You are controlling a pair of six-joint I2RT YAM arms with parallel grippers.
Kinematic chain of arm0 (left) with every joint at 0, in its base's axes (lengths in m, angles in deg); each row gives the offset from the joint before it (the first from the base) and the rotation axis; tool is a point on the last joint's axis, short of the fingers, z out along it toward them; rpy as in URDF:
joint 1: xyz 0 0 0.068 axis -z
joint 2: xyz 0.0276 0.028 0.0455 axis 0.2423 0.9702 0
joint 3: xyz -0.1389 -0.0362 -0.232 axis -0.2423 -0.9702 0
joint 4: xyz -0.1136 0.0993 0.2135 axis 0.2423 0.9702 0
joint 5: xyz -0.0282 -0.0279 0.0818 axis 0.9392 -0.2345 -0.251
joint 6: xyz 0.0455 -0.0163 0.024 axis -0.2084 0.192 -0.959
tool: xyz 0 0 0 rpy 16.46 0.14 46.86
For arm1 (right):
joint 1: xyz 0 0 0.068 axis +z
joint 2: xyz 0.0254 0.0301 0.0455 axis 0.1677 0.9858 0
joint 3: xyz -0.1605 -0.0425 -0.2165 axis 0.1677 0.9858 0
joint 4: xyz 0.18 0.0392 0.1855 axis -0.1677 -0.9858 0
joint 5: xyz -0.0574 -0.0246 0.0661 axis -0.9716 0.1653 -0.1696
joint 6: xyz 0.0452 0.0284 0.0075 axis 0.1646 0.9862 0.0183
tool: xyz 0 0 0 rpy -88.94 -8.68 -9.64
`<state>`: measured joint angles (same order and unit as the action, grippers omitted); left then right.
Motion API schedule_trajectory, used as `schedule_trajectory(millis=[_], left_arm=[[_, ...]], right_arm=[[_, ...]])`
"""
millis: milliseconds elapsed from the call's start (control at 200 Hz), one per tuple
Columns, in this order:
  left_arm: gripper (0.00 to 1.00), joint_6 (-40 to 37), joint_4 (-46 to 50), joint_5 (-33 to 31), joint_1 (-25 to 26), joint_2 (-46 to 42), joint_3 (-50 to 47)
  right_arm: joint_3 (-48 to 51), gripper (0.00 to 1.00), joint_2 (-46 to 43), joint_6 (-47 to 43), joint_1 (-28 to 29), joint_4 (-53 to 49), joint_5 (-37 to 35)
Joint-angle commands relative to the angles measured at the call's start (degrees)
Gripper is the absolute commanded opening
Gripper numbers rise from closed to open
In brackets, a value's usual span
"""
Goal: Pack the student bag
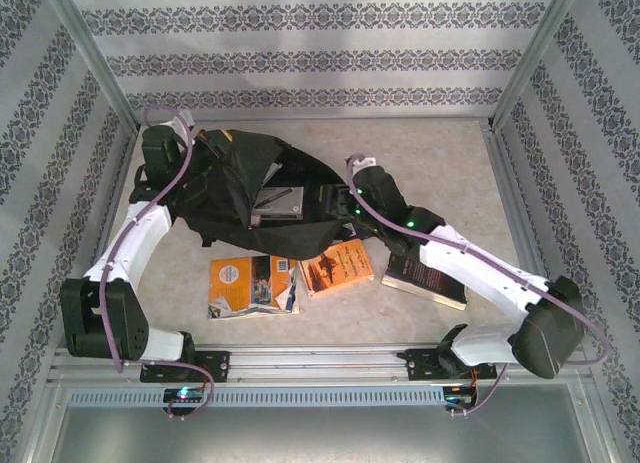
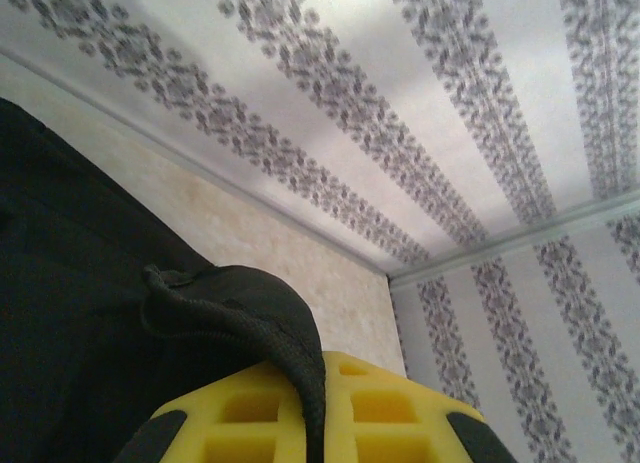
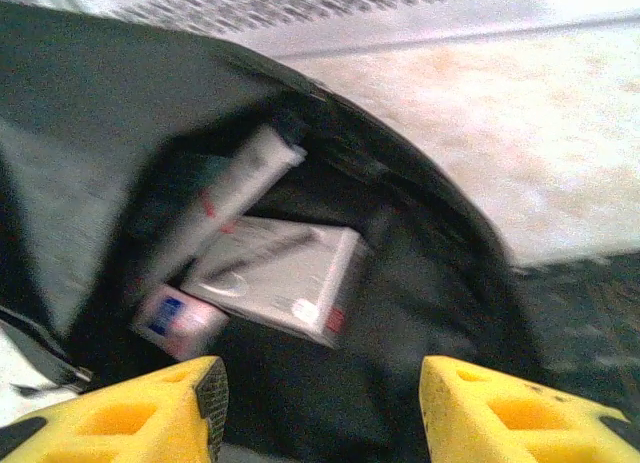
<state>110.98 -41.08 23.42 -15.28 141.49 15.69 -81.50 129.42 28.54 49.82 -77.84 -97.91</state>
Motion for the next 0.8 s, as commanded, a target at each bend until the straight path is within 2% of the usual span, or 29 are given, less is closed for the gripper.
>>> schedule_trajectory(millis=[0,220,285,530,685,794], left_arm=[[0.00,2.73,-4.31,-2.21,-3.49,1.35,4.51],[0.00,2.17,-2.43,-2.43,-3.57,3.04,7.46],[0.00,1.65,-1.80,-2.27,-3.18,3.12,7.14],[0.00,-2.19,1.15,0.36,2.09,2.92,0.93],[0.17,-4.76,3.58,1.62,4.88,1.51,-3.86],[0.45,-10.63,9.89,0.69,7.46,0.01,-3.69]], right_arm=[[3.15,0.55,-2.35,-0.03,-3.30,-8.84,-1.49],[5.94,0.59,-1.06,0.65,-9.04,-12.26,1.19],[6.16,0.60,0.19,0.96,-10.28,-12.14,4.18],[4.85,0.64,6.99,-0.39,-10.20,-15.31,9.80],[7.08,0.66,7.37,-0.18,-9.67,-16.37,10.78],[9.14,0.68,5.80,2.17,-9.30,-17.46,10.80]])
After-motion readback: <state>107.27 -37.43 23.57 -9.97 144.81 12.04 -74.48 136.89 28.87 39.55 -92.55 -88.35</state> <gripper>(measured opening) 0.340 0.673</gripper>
